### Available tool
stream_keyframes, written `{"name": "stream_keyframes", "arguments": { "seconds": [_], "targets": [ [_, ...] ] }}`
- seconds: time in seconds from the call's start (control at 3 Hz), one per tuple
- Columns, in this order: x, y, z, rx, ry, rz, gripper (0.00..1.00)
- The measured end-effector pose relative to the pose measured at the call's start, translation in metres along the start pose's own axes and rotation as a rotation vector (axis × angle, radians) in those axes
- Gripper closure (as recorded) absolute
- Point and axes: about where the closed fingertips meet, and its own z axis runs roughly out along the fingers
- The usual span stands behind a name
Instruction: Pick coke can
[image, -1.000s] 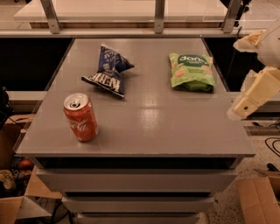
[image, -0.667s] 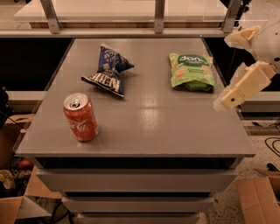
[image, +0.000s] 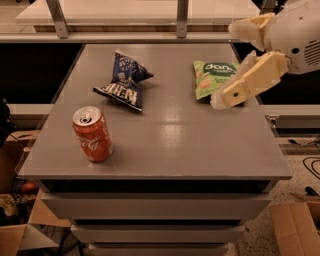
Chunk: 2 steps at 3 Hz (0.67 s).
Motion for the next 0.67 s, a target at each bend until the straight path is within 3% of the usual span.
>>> {"name": "stream_keyframes", "arguments": {
  "seconds": [0.67],
  "targets": [
    [0.006, 0.008, 0.014, -0.009, -0.028, 0.008, 0.00]
  ]
}}
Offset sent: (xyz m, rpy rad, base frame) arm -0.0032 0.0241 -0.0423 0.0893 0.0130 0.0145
